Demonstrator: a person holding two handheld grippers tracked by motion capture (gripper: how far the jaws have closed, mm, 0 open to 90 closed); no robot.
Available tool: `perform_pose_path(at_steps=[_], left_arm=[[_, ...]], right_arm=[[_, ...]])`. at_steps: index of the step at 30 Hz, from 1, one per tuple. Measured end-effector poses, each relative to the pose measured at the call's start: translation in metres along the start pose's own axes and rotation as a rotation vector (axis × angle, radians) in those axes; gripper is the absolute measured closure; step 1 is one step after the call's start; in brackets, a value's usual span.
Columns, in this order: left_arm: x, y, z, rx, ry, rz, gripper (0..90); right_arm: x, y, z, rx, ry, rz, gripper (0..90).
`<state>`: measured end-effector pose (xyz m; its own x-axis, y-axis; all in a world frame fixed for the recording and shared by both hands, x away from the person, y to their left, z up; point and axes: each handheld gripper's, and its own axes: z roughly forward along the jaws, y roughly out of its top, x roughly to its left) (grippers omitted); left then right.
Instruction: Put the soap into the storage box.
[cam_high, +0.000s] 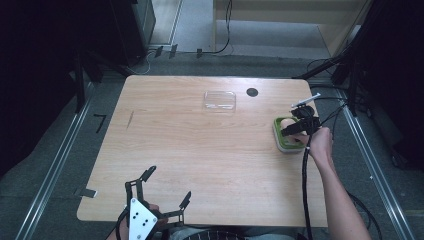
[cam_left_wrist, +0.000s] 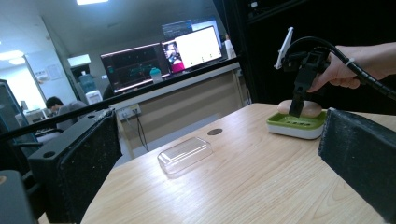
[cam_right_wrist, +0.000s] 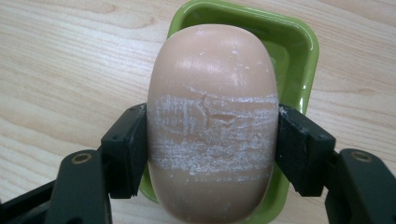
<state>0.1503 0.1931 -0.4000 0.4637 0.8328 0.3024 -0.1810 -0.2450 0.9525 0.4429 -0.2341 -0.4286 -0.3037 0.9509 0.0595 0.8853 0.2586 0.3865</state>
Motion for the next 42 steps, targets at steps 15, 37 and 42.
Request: perform_pose_path(at_steps=[15,37,42], left_arm=[[0.000,0.000,0.000,-0.001,0.001,-0.003,0.0],[0.000,0.000,0.000,0.002,0.001,0.000,0.0],[0.000,0.000,0.000,0.003,0.002,0.000,0.0]], right_arm=[[-0.005,-0.001,0.013,-0.054,0.013,0.069,33.4],[-0.007,-0.004,0.030,-0.036,-0.008,0.105,33.3],[-0.006,-0.004,0.030,-0.033,-0.010,0.108,33.3]])
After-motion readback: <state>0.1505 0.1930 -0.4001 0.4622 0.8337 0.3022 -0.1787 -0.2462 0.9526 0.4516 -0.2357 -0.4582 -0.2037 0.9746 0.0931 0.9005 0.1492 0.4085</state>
